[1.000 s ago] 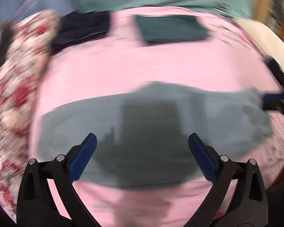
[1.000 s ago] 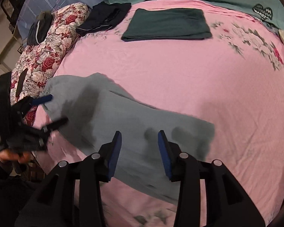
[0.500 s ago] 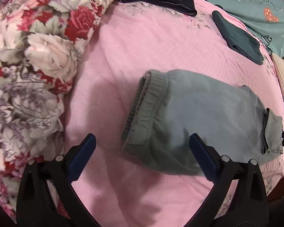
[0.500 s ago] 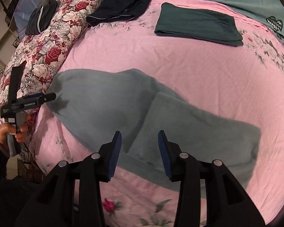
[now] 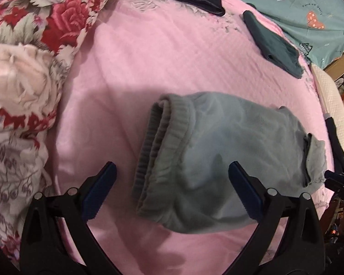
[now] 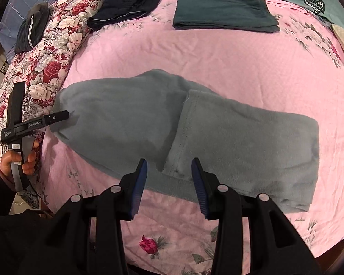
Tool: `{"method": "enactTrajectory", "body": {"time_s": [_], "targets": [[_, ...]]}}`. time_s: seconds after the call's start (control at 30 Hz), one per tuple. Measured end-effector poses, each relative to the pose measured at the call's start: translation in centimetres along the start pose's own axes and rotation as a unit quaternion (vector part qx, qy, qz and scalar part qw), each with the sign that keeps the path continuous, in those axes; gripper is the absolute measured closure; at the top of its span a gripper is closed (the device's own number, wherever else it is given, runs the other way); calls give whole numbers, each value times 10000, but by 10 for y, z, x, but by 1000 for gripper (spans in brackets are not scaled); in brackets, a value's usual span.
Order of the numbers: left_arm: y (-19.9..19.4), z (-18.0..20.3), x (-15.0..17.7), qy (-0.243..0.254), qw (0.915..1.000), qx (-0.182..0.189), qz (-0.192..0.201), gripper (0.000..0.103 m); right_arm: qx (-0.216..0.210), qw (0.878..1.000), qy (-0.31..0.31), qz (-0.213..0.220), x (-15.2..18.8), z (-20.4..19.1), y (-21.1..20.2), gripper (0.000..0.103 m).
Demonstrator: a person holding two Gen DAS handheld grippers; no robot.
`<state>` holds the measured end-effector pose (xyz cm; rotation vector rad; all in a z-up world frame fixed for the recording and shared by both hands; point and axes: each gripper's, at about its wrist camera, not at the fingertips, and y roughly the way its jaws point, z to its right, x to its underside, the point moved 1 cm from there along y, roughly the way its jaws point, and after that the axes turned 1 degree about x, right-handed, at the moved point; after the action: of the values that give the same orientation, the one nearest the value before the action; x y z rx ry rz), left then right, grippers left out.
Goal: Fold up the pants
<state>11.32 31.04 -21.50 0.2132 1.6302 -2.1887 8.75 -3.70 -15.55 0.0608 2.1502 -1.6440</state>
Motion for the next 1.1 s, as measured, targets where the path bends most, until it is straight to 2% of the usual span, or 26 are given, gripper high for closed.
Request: {"method": "enactTrajectory", "body": {"time_s": [0.03,0.1,0.13,0.2,0.3,0.4,0.53,0.6,0.67,0.73,0.8,0.87,0.9,1.0,1.1], "targets": [[1,0,-1,0,10000,66,0,15,-26,10000,-29,3,-1,-2,0,62],[2,2,-2,60,10000,-27,64,36,-37,9999,-134,-8,-5,-10,2,62],[1,2,-4,93,9999,-3,93,43,-7,9998,-176,-18,-6,-12,3,62],[-2,-3,-6,32,9999,112,87,73,47,9997,-243,-36,-11,-19,6,62],[-12,-4,-8,-17,9995,241,186,79,-28,9996,-288,-30,-18,-25,9,62],[-31,16,-4,348,9983,161,434,85,28,9992,-402,-15,-21,-29,9,62],[-53,52,7,974,9926,3,728,86,15,9994,-329,-39,-22,-21,9,62],[-53,65,13,1148,9908,-58,720,86,-4,9997,-254,-24,-21,-13,7,62],[-51,70,15,1159,9908,-115,691,86,-36,9998,-207,-15,-20,-7,5,62],[-51,75,11,952,9928,-93,717,86,-40,9999,-162,10,-18,1,2,62],[-57,85,5,750,9938,161,800,86,-35,9999,-108,84,-17,8,-3,62],[-68,110,1,816,9912,448,936,87,-11,9998,41,200,-15,23,-11,62],[-73,133,-1,964,9882,608,1020,91,-14,9995,144,270,-13,33,-16,62],[-77,190,-3,1235,9811,1021,1089,91,17,9975,481,514,-6,65,-34,62],[-61,264,2,1541,9711,1509,1017,91,77,9935,838,765,2,105,-54,62]]}}
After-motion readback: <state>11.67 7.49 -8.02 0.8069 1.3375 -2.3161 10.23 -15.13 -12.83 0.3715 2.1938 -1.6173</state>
